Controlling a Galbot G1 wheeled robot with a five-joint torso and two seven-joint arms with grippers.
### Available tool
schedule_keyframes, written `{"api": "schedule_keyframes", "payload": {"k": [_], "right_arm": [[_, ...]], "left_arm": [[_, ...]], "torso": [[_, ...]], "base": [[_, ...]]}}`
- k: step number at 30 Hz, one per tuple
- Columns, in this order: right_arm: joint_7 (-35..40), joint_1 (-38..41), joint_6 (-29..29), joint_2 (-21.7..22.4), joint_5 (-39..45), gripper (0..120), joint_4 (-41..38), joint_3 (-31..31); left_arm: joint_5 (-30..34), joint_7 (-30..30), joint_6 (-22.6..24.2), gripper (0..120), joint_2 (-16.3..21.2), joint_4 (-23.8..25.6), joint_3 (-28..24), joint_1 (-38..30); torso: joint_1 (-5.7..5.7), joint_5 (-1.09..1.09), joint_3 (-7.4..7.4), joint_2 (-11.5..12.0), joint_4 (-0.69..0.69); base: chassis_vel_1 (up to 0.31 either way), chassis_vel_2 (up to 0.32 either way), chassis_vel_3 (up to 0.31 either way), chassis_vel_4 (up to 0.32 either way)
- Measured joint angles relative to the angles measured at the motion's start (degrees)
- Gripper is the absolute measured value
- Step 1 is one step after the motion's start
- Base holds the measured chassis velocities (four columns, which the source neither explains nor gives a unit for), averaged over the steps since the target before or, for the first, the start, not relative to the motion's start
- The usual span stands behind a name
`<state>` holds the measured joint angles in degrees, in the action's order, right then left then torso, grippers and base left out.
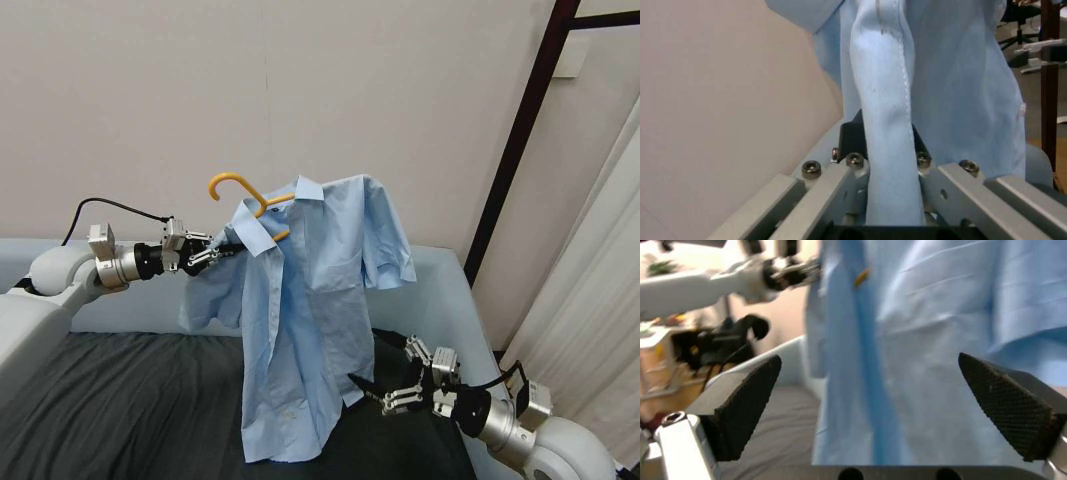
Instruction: Pick up the clothes from the sofa and hang them on the clothes hanger.
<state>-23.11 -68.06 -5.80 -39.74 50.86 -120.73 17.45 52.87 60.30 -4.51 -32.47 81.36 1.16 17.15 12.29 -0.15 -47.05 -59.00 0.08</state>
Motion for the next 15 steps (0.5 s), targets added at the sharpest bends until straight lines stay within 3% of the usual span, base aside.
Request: {"api": "schedule_keyframes", "payload": {"k": [8,15], "right_arm": [[1.1,0.2,-0.1,-0.3,3.9,100,-0.5,3.9],[2.1,0.6,-0.3,0.3,4.7,100,-1.4,5.0]], "left_arm": [[-0.6,1.3,0.2,2,2.3,2.6,0.8,3.9],[-4.1,3.8,-0.5,2,1.6,3.3,2.0,10.2]], "torso": [[0.00,0.00,0.00,0.0,0.00],[0.00,0.00,0.00,0.0,0.00]], "base": [[0.000,0.000,0.000,0.000],[0.000,0.000,0.000,0.000]]}}
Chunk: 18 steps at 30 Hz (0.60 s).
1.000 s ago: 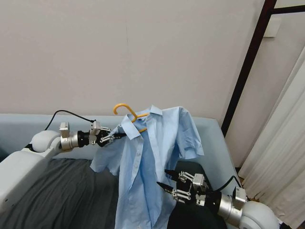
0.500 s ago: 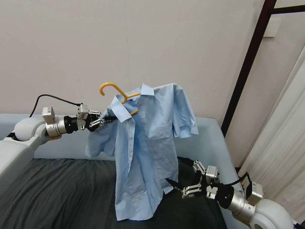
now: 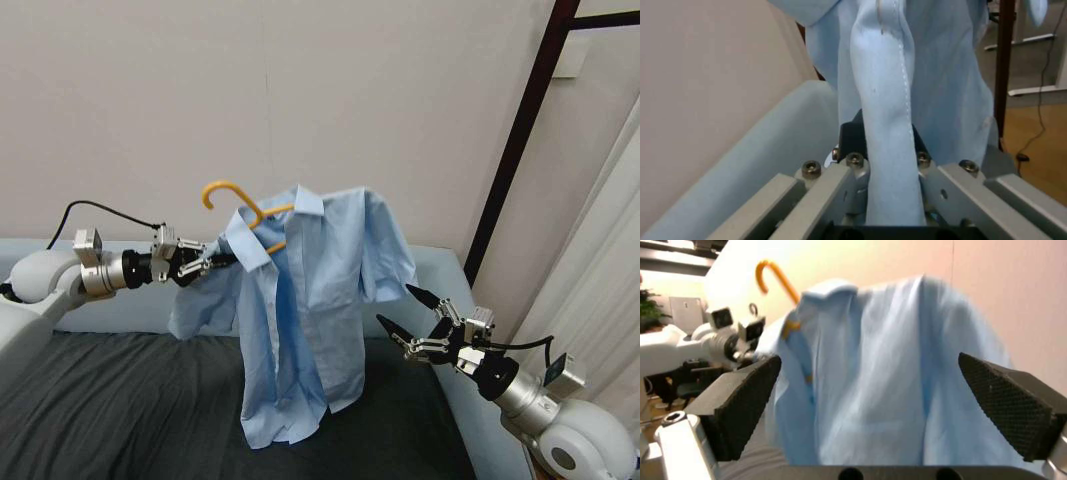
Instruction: Pick up the clothes from the sofa and hang them on the clothes hanger.
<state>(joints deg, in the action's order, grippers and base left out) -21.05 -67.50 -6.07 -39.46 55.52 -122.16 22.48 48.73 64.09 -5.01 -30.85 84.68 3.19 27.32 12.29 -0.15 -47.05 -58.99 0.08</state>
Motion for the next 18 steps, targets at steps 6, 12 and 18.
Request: {"api": "schedule_keyframes", "payload": {"k": [6,12,18], "right_arm": [[3.8,3.0,0.3,2.6,-6.0,100,0.7,-2.5],[4.6,7.1,2.9,3.9,-6.3,100,-0.8,-10.0],[7.7,10.9,3.7,2.9,-6.8,100,-0.7,-14.9]], "left_arm": [[-2.9,0.3,-0.6,2,-1.8,0.4,0.3,3.6],[-6.3,-2.7,-0.7,2,-7.4,-1.9,-1.5,4.5],[-7.6,-3.1,-1.3,2,-10.7,-5.2,-3.6,3.1]], "torso": [[0.00,0.00,0.00,0.0,-0.01],[0.00,0.00,0.00,0.0,0.01],[0.01,0.00,0.00,0.0,0.01]], "base": [[0.000,0.000,0.000,0.000],[0.000,0.000,0.000,0.000],[0.000,0.000,0.000,0.000]]}}
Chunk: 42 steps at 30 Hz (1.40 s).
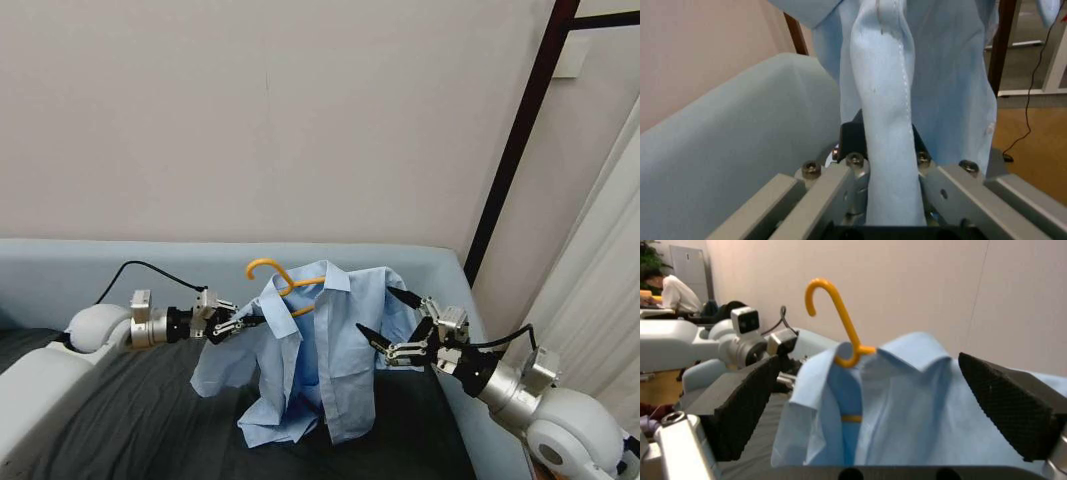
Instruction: Pick up the clothes from the sofa and hang them on the clothes hanger.
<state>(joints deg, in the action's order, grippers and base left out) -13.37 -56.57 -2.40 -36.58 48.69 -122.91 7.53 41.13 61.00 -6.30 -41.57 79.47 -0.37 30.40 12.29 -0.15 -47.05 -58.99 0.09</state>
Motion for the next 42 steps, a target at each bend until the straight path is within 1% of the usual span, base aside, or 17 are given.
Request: {"api": "schedule_keyframes", "payload": {"k": [2,3,6,8,9,12,14,18,19,23,30,35,38,39,41,42], "right_arm": [[2.3,2.0,-0.4,-0.7,-1.9,100,1.0,-2.3],[2.3,2.0,-0.4,-0.7,-1.9,100,1.0,-2.3],[4.8,4.1,-1.0,-1.7,-8.2,100,3.7,-4.8],[6.4,4.5,-1.7,-2.4,-14.3,100,5.7,-5.5],[6.4,4.5,-1.7,-2.4,-14.3,100,5.7,-5.5],[10.0,4.6,-2.2,-3.4,-20.9,100,6.8,-6.1],[11.2,4.7,-1.9,-3.6,-21.7,100,6.8,-6.4],[18.0,5.8,2.0,-4.6,-23.2,100,6.1,-8.9],[18.0,5.8,2.0,-4.6,-23.2,100,6.1,-8.9],[22.5,7.1,3.1,-6.3,-22.9,100,6.8,-11.0],[23.3,8.8,2.9,-8.7,-23.5,100,8.6,-12.7],[22.4,9.0,2.0,-9.5,-23.9,99,9.2,-13.0],[20.9,9.1,0.8,-10.0,-24.6,86,9.9,-13.1],[20.9,9.1,0.8,-10.0,-24.6,86,9.9,-13.1],[20.4,9.1,0.4,-10.0,-24.7,78,10.2,-13.1],[20.1,9.2,0.1,-10.1,-24.8,72,10.4,-13.1]], "left_arm": [[-0.5,0.0,-0.1,2,-1.3,-1.4,-0.6,-0.8],[-0.5,0.0,-0.1,2,-1.3,-1.4,-0.6,-0.8],[-1.0,0.2,-0.1,2,-2.6,-2.7,-1.9,-2.3],[-1.2,0.7,-0.1,2,-2.9,-3.3,-2.6,-3.2],[-1.2,0.7,-0.1,2,-2.9,-3.3,-2.6,-3.2],[-1.4,1.0,-0.1,2,-3.0,-4.3,-3.4,-4.1],[-1.4,1.0,-0.1,2,-3.0,-4.5,-3.7,-4.3],[-1.4,1.4,-0.1,2,-3.9,-6.0,-4.8,-6.0],[-1.4,1.4,-0.1,2,-3.9,-6.0,-4.8,-6.0],[-1.7,1.6,-0.1,2,-5.4,-7.2,-5.6,-6.7],[-2.4,1.7,-0.1,2,-6.2,-7.4,-6.2,-6.7],[-2.6,1.8,-0.1,2,-6.4,-8.0,-6.2,-7.0],[-2.8,1.8,-0.1,2,-6.7,-8.5,-6.3,-7.5],[-2.8,1.8,-0.1,2,-6.7,-8.5,-6.3,-7.5],[-2.9,1.9,-0.1,2,-6.8,-8.6,-6.4,-7.6],[-3.0,1.9,-0.1,2,-6.9,-8.7,-6.5,-7.7]], "torso": [[0.00,0.00,0.00,0.0,-0.01],[0.00,0.00,0.00,0.0,-0.01],[0.00,0.00,0.00,0.0,-0.01],[0.00,-0.01,0.00,0.0,-0.01],[0.00,-0.01,0.00,0.0,-0.01],[0.00,-0.01,0.00,0.0,-0.01],[0.00,-0.01,0.00,0.0,-0.01],[0.00,0.00,0.00,0.0,-0.01],[0.00,0.00,0.00,0.0,-0.01],[0.00,0.00,0.00,0.0,0.00],[0.00,0.00,0.00,0.0,-0.01],[0.00,0.00,0.00,0.0,-0.01],[0.00,0.00,0.00,0.0,-0.01],[0.00,0.00,0.00,0.0,-0.01],[0.00,0.00,0.00,0.0,-0.01],[0.00,0.00,0.00,0.0,-0.01]], "base": [[0.000,0.000,0.000,0.000],[0.000,0.000,0.000,0.000],[0.000,0.000,0.000,0.000],[0.000,0.000,0.000,0.000],[0.000,0.000,0.000,0.000],[0.000,0.000,0.000,0.000],[0.000,0.000,0.000,0.000],[0.000,0.000,0.000,0.000],[0.000,0.000,0.000,0.000],[0.000,0.000,0.000,0.000],[0.000,0.000,0.000,0.000],[0.000,0.000,0.000,0.000],[0.000,0.000,0.000,0.000],[0.000,0.000,0.000,0.000],[0.000,0.000,0.000,0.000],[0.000,0.000,0.000,0.000]]}}
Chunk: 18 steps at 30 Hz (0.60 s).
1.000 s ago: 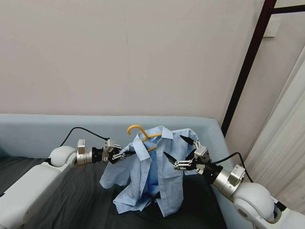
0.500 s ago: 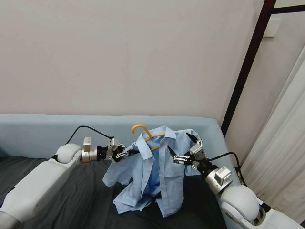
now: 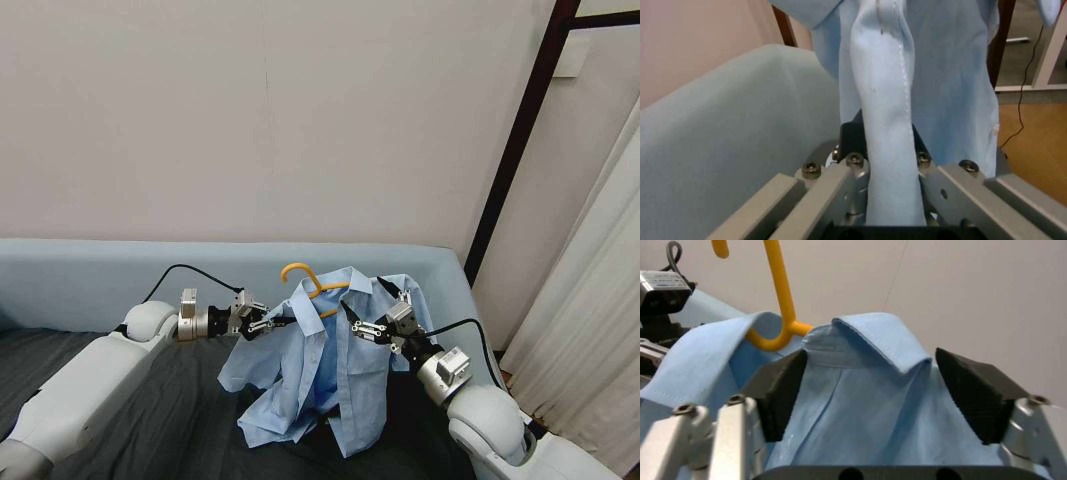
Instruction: Pick up the clothes from the sofa and hang them on the clothes hanger.
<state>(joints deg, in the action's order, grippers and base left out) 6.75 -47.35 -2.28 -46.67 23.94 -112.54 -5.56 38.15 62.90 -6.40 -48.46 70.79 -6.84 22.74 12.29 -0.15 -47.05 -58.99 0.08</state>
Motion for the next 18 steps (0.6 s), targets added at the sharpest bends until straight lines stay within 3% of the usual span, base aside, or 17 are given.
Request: {"api": "schedule_keyframes", "payload": {"k": [2,6,8,18], "right_arm": [[-0.3,0.2,-0.3,-0.1,0.0,69,0.2,0.1],[-0.6,0.9,-1.2,-0.7,-0.1,49,0.8,0.2],[-0.6,1.1,-1.4,-0.9,-0.1,46,0.9,0.2],[-0.6,0.4,-1.9,-0.8,0.0,5,0.3,0.6]], "left_arm": [[-0.1,0.0,0.0,2,-0.1,-0.1,0.0,-0.1],[-0.2,0.2,0.0,2,-0.1,-0.1,-0.1,-0.2],[-0.3,0.3,0.0,2,-0.1,-0.1,-0.1,-0.2],[-0.6,0.7,-0.1,2,0.3,0.5,0.4,0.2]], "torso": [[0.00,0.00,0.00,0.0,0.00],[0.00,0.00,0.00,0.0,0.00],[0.00,0.00,0.00,0.0,0.00],[0.00,0.00,0.00,0.0,0.00]], "base": [[0.000,0.000,0.000,0.000],[0.000,0.000,0.000,0.000],[0.000,0.000,0.000,0.000],[0.000,0.000,0.000,0.000]]}}
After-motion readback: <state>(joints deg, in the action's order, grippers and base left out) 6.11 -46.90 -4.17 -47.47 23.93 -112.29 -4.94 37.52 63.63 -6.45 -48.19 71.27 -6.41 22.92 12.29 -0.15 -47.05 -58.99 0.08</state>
